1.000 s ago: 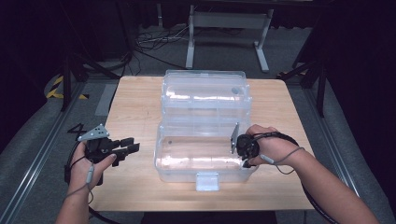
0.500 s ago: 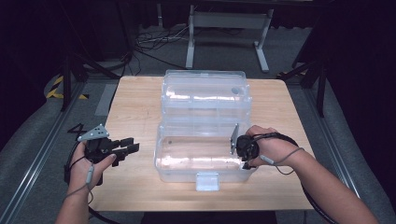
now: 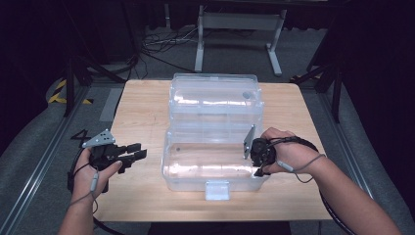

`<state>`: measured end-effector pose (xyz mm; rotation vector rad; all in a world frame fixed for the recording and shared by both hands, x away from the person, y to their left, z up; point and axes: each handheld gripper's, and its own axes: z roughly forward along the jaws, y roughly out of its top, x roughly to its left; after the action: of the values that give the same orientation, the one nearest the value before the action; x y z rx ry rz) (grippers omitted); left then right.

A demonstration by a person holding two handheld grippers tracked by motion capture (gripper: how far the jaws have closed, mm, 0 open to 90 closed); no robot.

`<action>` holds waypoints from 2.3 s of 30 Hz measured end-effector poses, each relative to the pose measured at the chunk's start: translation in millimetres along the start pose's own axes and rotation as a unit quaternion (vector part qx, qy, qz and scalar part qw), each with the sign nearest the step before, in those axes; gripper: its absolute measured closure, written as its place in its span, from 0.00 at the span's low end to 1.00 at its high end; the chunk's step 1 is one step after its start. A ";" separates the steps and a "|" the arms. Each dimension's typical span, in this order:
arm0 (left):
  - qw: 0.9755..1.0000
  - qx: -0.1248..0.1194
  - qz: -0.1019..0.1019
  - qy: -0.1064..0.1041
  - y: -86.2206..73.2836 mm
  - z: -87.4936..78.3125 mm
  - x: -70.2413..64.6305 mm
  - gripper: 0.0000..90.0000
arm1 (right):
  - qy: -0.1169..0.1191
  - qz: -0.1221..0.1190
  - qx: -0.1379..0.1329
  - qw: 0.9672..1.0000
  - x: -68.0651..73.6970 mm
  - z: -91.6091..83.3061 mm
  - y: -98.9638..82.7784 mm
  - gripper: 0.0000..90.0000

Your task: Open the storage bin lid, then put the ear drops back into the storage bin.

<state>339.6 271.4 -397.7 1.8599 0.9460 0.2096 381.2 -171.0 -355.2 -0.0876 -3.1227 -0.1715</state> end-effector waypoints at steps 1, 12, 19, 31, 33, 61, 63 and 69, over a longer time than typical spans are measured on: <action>1.000 0.000 0.002 0.000 0.7 0.6 1.3 0.65 | 0.000 0.002 -0.005 1.000 1.4 -3.1 0.2 0.71; 0.999 0.018 0.042 0.006 10.4 5.9 -1.2 0.62 | 0.011 -0.005 -0.038 0.999 18.7 -14.6 9.8 0.68; 0.999 0.012 0.041 0.004 15.7 7.6 -3.0 0.60 | 0.017 -0.003 -0.023 1.000 23.2 5.1 16.9 0.70; 0.999 0.003 0.046 -0.013 26.2 11.0 -5.8 0.60 | 0.014 -0.014 -0.013 1.000 25.8 31.5 18.4 0.88; 0.999 0.002 0.047 -0.017 28.0 11.4 -7.0 0.59 | 0.008 -0.023 -0.010 1.000 27.8 34.3 18.3 0.92; 0.987 0.001 0.125 -0.100 120.0 67.0 -46.8 0.57 | -0.012 -0.020 -0.034 0.999 32.2 34.9 13.3 0.93; 0.987 0.002 0.128 -0.100 123.8 70.7 -47.6 0.57 | -0.011 -0.019 -0.037 0.999 31.6 35.1 12.8 0.93; 0.985 0.010 0.140 -0.105 136.1 84.9 -50.1 0.55 | -0.009 -0.019 -0.037 0.999 31.3 35.3 12.9 0.92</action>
<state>420.0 150.8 -312.7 1.9852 0.5436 0.1684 350.4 -152.6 -388.4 -0.0313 -3.1377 -0.2897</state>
